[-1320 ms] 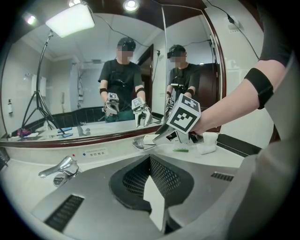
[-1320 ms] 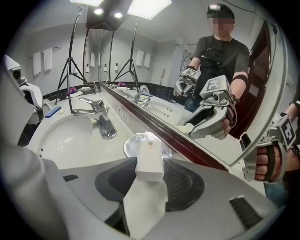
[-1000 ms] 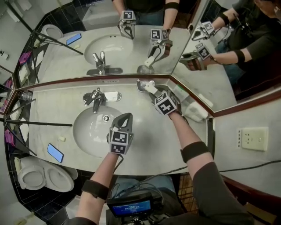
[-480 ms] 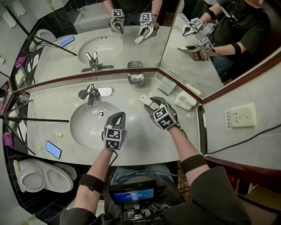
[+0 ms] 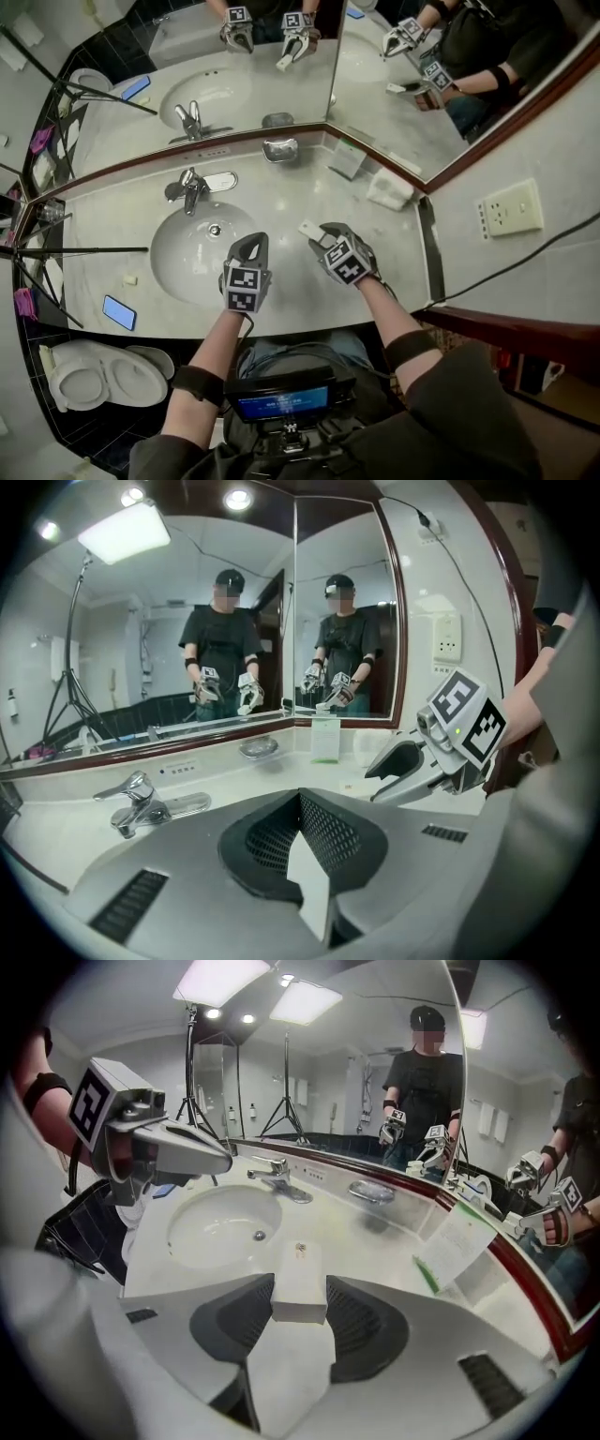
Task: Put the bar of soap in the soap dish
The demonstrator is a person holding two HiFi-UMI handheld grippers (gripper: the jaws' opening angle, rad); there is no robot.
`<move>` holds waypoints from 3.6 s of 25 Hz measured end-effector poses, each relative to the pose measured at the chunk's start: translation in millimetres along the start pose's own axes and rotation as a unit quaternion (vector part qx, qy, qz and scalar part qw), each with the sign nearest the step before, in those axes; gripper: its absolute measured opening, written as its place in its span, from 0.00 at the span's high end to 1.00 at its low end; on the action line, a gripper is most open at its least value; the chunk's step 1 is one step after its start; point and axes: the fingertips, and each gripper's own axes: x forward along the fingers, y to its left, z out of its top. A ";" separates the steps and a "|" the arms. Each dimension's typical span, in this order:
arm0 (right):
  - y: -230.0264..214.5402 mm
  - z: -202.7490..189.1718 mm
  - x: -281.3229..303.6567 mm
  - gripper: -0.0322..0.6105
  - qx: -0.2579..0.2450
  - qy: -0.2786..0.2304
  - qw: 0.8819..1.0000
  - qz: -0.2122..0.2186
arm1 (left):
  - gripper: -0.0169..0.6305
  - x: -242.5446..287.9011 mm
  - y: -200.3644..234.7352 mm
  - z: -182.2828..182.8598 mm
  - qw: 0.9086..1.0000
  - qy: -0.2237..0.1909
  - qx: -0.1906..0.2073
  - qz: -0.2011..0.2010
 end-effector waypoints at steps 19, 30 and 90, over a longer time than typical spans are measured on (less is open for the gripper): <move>-2.0 -105.0 61.8 0.61 0.035 0.135 0.990 -0.034 | 0.98 -4.6 1.6 -16.2 1.000 0.011 -0.005 0.001; -5.0 -79.9 51.3 0.57 0.029 0.100 0.994 -0.033 | 0.98 -5.5 3.6 -25.6 1.000 0.014 -0.022 0.005; -0.3 -72.9 34.5 0.50 -0.032 0.154 0.988 0.007 | 0.98 -44.5 9.1 -12.6 0.999 -0.021 -0.030 0.012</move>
